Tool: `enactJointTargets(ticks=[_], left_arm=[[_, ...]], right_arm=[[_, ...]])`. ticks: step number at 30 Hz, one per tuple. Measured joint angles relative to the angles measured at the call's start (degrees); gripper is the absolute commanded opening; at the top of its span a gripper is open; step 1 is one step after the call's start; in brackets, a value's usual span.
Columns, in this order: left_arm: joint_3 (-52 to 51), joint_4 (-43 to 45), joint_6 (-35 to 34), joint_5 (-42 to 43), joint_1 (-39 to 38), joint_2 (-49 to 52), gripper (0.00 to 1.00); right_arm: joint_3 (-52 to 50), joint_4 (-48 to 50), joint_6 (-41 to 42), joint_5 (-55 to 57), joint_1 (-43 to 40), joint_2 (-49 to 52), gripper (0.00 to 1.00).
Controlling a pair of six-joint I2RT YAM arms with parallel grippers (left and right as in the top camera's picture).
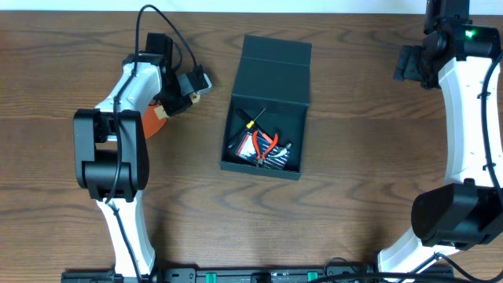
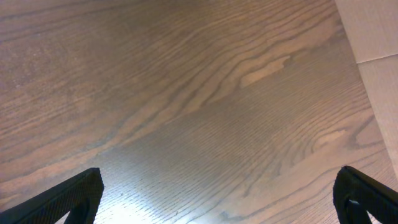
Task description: Pack container
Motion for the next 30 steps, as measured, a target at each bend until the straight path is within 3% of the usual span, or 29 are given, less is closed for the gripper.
enactJointTargets(ticks=[9, 24, 30], left_arm=[[3.9, 0.1, -4.3, -0.6, 0.4, -1.1, 0.06], [4.0, -2.5, -7.6, -0.4, 0.4, -13.5, 0.06], [4.0, -4.5, -7.7, 3.6, 0.4, -18.8, 0.06]], right_arm=[[0.0, 0.0, 0.0, 0.0, 0.0, 0.0, 0.99], [0.0, 0.0, 0.0, 0.0, 0.0, 0.0, 0.99], [0.0, 0.0, 0.0, 0.0, 0.0, 0.0, 0.99]])
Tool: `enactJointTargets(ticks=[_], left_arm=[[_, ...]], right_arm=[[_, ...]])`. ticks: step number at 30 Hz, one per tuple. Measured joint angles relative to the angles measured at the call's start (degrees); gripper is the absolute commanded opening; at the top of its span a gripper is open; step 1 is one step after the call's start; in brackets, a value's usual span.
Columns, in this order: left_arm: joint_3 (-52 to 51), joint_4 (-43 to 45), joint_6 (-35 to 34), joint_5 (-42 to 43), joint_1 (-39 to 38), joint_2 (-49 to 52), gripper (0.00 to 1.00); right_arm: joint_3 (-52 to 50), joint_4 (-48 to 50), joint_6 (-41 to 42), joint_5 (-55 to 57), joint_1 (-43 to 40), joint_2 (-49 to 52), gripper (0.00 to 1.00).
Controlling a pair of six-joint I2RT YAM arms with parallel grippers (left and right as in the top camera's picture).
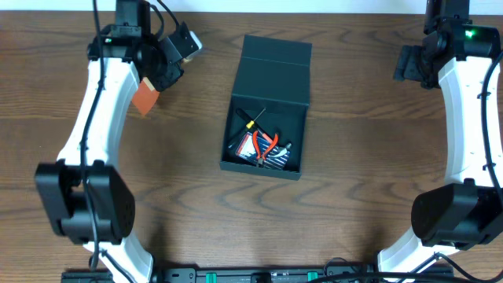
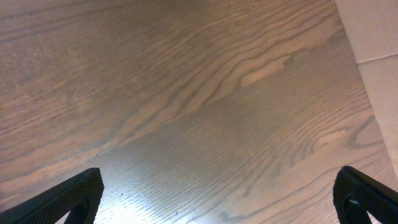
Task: Pack container
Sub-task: 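Carry the scraper with the left gripper and lower it into the box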
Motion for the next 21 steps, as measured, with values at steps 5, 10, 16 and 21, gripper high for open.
enactJointTargets(ticks=[5, 10, 16, 21], left_arm=[[0.0, -1.1, 0.0, 2.6, -1.7, -4.3, 0.06], [0.0, -1.4, 0.0, 3.8, -6.6, -6.6, 0.06], [0.0, -1.8, 0.0, 4.0, -13.3, -7.2, 0.06], [0.0, -2.1, 0.0, 4.0, -18.9, -7.2, 0.06]], right_arm=[[0.0, 0.0, 0.0, 0.0, 0.0, 0.0, 0.99], [0.0, 0.0, 0.0, 0.0, 0.0, 0.0, 0.99], [0.0, 0.0, 0.0, 0.0, 0.0, 0.0, 0.99], [0.0, 0.0, 0.0, 0.0, 0.0, 0.0, 0.99]])
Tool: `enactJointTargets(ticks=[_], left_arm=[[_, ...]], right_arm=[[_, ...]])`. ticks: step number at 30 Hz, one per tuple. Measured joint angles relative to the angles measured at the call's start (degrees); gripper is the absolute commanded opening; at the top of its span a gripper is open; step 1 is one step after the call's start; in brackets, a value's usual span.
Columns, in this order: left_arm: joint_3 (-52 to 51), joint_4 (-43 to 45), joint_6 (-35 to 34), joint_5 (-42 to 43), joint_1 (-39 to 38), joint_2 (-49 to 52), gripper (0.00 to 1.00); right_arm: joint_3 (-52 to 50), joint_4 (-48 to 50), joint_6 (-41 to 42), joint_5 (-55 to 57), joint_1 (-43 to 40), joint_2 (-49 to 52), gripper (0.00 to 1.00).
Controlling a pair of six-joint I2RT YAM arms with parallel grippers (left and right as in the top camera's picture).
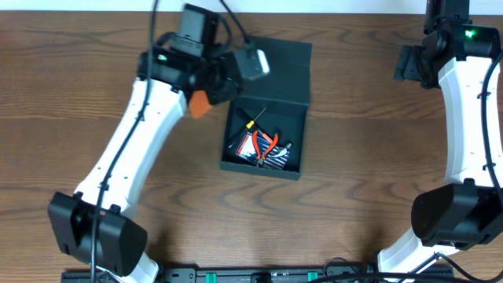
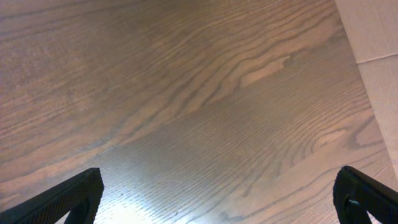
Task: Pack container
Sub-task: 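Carry the scraper with the left gripper and lower it into the box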
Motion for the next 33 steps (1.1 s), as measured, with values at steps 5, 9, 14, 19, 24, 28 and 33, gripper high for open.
enactJointTargets(ticks=[5, 9, 14, 19, 24, 28, 33], left_arm=[[0.0, 0.0, 0.0, 0.4, -5.5, 0.0, 0.06], [0.0, -1.3, 0.0, 0.8, -8.7, 0.0, 0.06], [0.0, -3.6, 0.0, 1.3, -11.2, 0.0, 0.05], [0.0, -4.8, 0.0, 2.6, -12.0, 0.0, 0.06], [0.0, -6.9, 0.0, 4.3, -12.0, 0.3, 0.06], [0.0, -7.6, 0.0, 5.2, -12.1, 1.8, 0.06], [0.0, -7.7, 0.0, 5.5, -12.6, 5.1, 0.06]], right_arm=[[0.0, 0.0, 0.0, 0.0, 0.0, 0.0, 0.99], [0.0, 0.0, 0.0, 0.0, 0.0, 0.0, 0.99], [0.0, 0.0, 0.0, 0.0, 0.0, 0.0, 0.99], [0.0, 0.0, 0.0, 0.0, 0.0, 0.0, 0.99], [0.0, 0.0, 0.0, 0.0, 0.0, 0.0, 0.99], [0.0, 0.0, 0.0, 0.0, 0.0, 0.0, 0.99], [0.0, 0.0, 0.0, 0.0, 0.0, 0.0, 0.99]])
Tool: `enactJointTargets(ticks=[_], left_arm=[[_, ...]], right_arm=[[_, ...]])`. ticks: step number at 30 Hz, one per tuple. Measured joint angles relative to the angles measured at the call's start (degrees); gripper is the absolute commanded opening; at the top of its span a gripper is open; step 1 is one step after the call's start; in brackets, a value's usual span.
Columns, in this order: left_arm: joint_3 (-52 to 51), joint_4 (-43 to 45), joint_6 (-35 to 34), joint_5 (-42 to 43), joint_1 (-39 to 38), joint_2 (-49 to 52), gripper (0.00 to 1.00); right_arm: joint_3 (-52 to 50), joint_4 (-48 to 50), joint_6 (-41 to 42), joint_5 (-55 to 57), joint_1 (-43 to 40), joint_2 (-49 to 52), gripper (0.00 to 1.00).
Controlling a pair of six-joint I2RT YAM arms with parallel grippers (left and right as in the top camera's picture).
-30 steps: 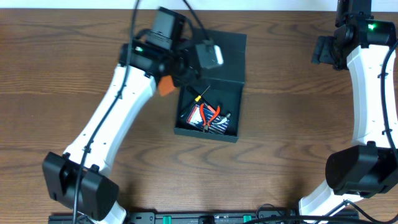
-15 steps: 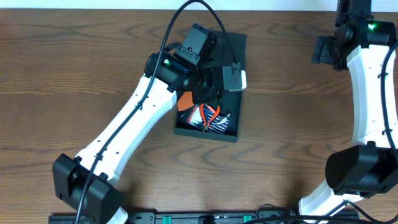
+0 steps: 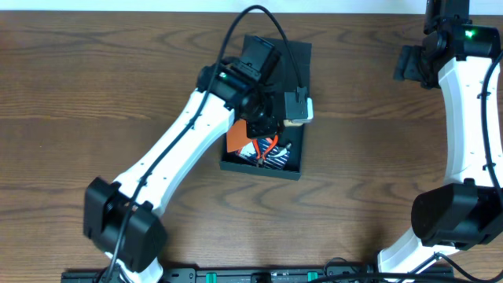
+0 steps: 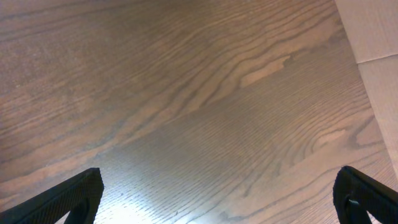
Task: Pack container
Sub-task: 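Carry the scraper with the left gripper and lower it into the box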
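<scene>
The black container (image 3: 292,169) lies open in the middle of the table, its lid (image 3: 277,52) folded back. Red-handled pliers (image 3: 268,144) and other small tools lie inside. My left gripper (image 3: 253,130) hangs over the container's left half, shut on a flat orange object (image 3: 236,139) that is partly over the left wall. Its fingers are hidden under the wrist. My right gripper (image 4: 217,202) is open over bare wood at the far right back, its fingertips (image 4: 65,198) wide apart with nothing between them.
The right arm (image 3: 471,102) stands along the table's right side. The table's right edge (image 4: 367,37) and a pale floor beyond it show in the right wrist view. The left arm (image 3: 181,149) stretches diagonally from the front left.
My left gripper has moved from beside the container's back left corner to over its inside, with the orange object still in it. The right arm has not moved.
My left gripper was at the orange object on the table, far left of the container. Then it held the object near the back left. Then it was beside the lid's left edge, and now the object hangs over the container's left half. The right gripper stayed open throughout.
</scene>
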Motion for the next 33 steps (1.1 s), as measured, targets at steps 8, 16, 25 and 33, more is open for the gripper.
enactJointTargets(ticks=[8, 16, 25, 33], left_arm=[[0.0, 0.0, 0.0, 0.0, -0.8, 4.4, 0.06], [0.0, 1.0, 0.0, 0.1, -0.8, 7.4, 0.06], [0.0, 2.5, -1.7, 0.2, -0.8, 11.4, 0.06], [0.0, 7.5, -4.2, 0.2, -0.8, 11.6, 0.06]], right_arm=[[0.0, 0.0, 0.0, 0.0, 0.0, 0.0, 0.99], [0.0, 0.0, 0.0, 0.0, 0.0, 0.0, 0.99], [0.0, 0.0, 0.0, 0.0, 0.0, 0.0, 0.99], [0.0, 0.0, 0.0, 0.0, 0.0, 0.0, 0.99]])
